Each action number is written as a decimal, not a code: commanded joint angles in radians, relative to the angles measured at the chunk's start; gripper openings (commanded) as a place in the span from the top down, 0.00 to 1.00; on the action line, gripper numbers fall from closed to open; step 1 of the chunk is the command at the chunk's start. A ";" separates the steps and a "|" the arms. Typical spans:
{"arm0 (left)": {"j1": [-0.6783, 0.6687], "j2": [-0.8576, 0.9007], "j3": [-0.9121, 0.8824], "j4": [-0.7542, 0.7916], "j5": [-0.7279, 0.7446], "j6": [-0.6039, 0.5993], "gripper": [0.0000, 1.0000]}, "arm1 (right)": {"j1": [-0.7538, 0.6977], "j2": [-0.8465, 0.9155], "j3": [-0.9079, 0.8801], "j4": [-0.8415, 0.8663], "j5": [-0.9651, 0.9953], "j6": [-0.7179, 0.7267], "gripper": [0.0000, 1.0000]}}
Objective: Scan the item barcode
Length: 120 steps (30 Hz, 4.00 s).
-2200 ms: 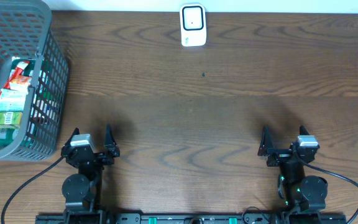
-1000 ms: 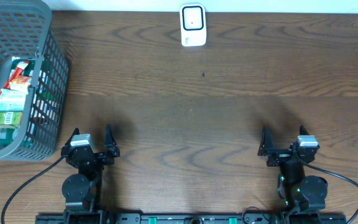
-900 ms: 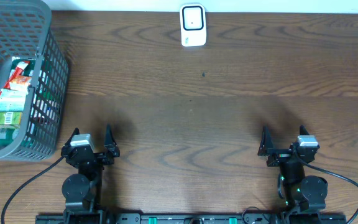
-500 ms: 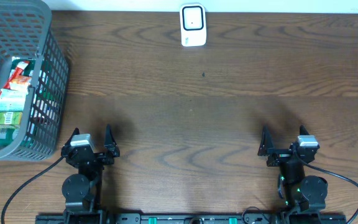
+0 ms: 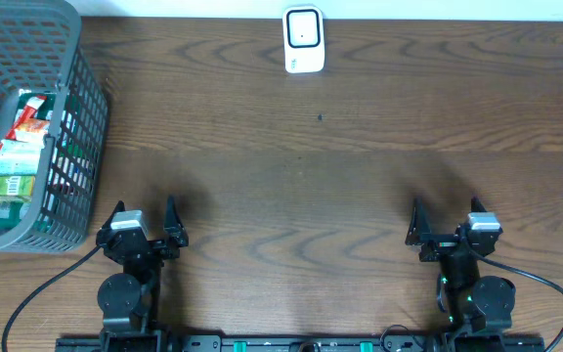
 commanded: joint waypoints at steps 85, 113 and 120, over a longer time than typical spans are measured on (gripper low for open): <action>0.002 0.521 0.882 -0.654 0.276 -0.232 0.12 | 0.004 -0.006 -0.001 -0.004 -0.003 0.015 0.01; 0.006 1.411 2.071 -1.270 -0.017 -0.401 0.26 | 0.004 -0.006 -0.001 -0.005 -0.004 0.015 0.01; 0.172 1.495 2.072 -1.247 -0.174 -0.565 0.36 | 0.004 -0.006 -0.001 -0.005 -0.003 0.015 0.01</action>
